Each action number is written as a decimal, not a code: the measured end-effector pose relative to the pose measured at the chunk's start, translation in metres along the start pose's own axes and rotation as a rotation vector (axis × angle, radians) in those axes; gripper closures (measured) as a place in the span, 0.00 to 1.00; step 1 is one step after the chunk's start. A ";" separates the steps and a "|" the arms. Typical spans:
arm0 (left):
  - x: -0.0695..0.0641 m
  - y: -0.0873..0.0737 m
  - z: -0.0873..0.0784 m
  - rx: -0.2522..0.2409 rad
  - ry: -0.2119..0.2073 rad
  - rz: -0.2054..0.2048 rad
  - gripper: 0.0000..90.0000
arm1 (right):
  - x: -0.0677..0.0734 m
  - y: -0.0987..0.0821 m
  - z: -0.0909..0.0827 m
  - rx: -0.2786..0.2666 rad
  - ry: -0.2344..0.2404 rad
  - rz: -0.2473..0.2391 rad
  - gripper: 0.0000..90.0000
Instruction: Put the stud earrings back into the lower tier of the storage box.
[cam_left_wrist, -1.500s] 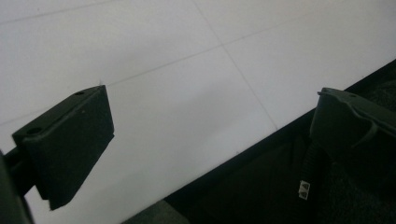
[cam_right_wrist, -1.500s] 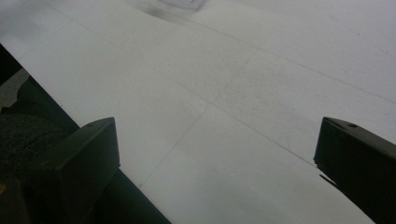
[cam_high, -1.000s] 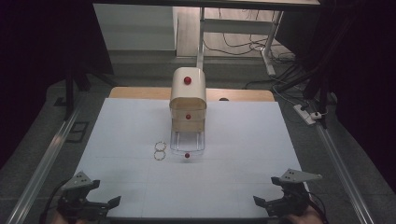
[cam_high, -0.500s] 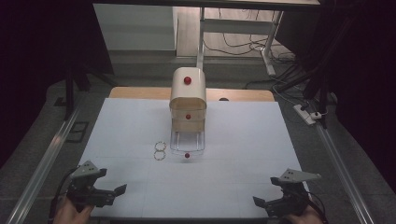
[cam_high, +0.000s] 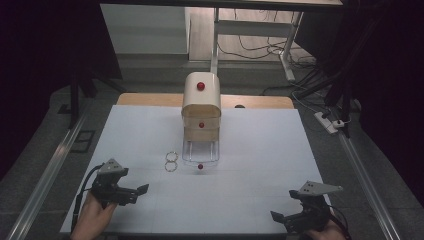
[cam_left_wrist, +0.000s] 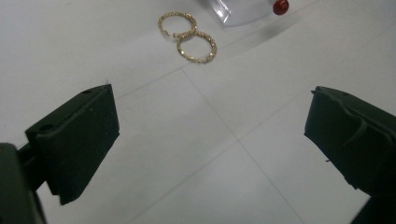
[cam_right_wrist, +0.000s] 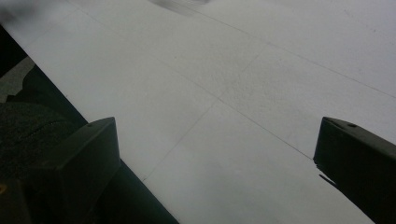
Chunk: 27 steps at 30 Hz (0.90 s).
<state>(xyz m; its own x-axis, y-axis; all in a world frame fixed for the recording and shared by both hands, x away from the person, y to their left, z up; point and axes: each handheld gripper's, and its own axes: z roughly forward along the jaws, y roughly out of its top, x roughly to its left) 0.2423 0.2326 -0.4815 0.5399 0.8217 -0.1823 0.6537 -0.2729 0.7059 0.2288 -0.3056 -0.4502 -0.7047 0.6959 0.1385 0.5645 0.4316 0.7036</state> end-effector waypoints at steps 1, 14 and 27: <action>0.001 0.002 0.003 0.002 0.000 0.002 0.04 | 0.000 0.000 0.000 0.001 -0.002 0.001 0.00; 0.003 0.037 0.050 0.093 -0.025 0.051 0.03 | 0.000 0.000 0.001 0.009 0.004 -0.003 0.00; 0.006 0.061 0.093 0.155 -0.041 0.161 0.01 | 0.000 0.000 0.001 0.015 0.006 -0.005 0.00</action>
<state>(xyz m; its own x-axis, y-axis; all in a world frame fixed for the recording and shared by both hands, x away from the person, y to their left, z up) 0.3351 0.1745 -0.5034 0.6626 0.7415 -0.1056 0.6295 -0.4749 0.6150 0.2291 -0.3048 -0.4507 -0.7102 0.6902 0.1387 0.5672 0.4442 0.6935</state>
